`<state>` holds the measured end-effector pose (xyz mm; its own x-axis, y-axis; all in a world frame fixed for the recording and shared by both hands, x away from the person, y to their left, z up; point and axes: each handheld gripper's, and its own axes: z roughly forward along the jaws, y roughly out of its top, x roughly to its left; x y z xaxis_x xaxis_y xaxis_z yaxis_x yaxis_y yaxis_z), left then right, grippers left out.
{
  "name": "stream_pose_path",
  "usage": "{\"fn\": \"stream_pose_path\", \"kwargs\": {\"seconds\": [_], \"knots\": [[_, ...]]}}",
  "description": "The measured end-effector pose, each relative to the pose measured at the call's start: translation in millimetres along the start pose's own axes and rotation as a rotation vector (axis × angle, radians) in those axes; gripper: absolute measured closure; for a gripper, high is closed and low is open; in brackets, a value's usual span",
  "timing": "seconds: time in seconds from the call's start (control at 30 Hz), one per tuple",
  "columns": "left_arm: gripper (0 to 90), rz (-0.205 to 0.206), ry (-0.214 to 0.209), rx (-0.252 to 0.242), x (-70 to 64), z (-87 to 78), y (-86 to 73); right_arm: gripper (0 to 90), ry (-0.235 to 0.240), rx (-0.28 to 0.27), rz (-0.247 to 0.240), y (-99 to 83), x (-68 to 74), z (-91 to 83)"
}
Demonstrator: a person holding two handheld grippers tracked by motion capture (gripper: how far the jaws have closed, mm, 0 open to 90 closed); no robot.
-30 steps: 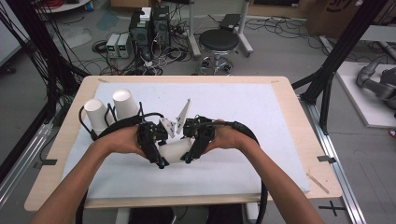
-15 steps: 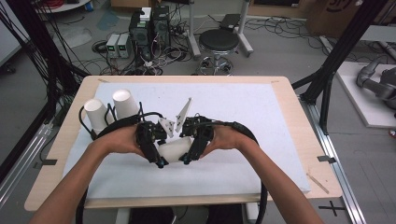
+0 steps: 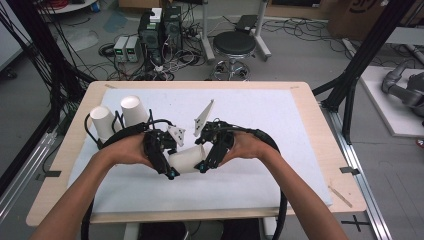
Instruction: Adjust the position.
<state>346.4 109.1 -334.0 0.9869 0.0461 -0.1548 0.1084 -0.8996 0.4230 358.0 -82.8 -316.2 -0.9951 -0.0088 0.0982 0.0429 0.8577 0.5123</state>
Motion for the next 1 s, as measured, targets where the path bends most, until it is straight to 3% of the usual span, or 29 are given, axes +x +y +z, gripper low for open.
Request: {"fn": "stream_pose_path", "kwargs": {"seconds": [0.3, 0.77, 1.0], "knots": [[35.6, 0.004, 0.008, -0.042, -3.1, -2.8, -4.3, 12.5, -0.009, -0.029, 0.002, -3.1, -0.4, -6.5], [35.8, 0.009, 0.025, -0.063, -4.0, -6.0, -10.6, 12.0, 0.008, -0.050, -0.010, -3.1, -1.3, -6.6], [35.8, 0.000, 0.035, -0.100, -6.4, -8.1, -15.3, 12.0, 0.012, -0.040, 0.013, -4.9, -0.7, -10.1]]}}
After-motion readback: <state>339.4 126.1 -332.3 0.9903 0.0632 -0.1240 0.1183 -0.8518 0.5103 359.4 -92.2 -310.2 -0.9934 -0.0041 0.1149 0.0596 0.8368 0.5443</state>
